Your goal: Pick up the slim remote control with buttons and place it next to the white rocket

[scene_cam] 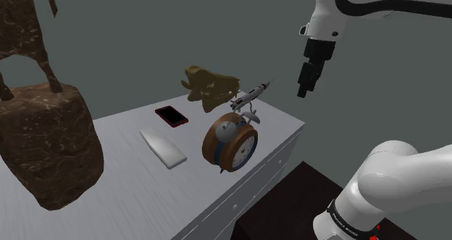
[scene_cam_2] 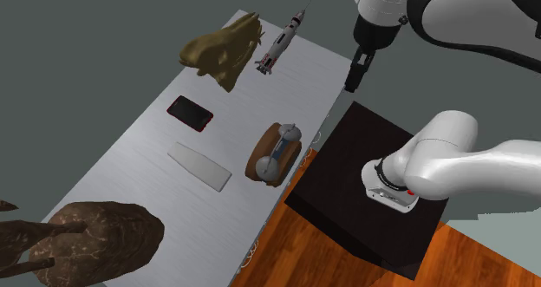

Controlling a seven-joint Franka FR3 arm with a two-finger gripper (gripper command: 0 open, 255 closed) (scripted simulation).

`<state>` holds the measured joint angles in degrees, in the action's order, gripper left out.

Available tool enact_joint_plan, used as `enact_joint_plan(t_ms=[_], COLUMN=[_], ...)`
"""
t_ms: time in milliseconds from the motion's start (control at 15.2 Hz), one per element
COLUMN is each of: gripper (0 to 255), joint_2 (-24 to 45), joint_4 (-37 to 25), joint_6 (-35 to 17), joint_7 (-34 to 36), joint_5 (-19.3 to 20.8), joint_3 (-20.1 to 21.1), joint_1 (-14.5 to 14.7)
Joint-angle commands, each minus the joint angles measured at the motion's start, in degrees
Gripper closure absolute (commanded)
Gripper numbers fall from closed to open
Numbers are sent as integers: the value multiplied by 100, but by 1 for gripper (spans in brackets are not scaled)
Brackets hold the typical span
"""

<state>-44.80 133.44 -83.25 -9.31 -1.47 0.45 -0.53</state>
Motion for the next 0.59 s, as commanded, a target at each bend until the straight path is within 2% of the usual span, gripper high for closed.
enact_joint_plan(t_ms=[0,528], gripper=[0,0], joint_2=[0,830], joint_4=[0,34], joint_6=[0,-1020], joint_7=[0,935], joint_5=[0,-544], joint_3=[0,864], joint_1=[0,239])
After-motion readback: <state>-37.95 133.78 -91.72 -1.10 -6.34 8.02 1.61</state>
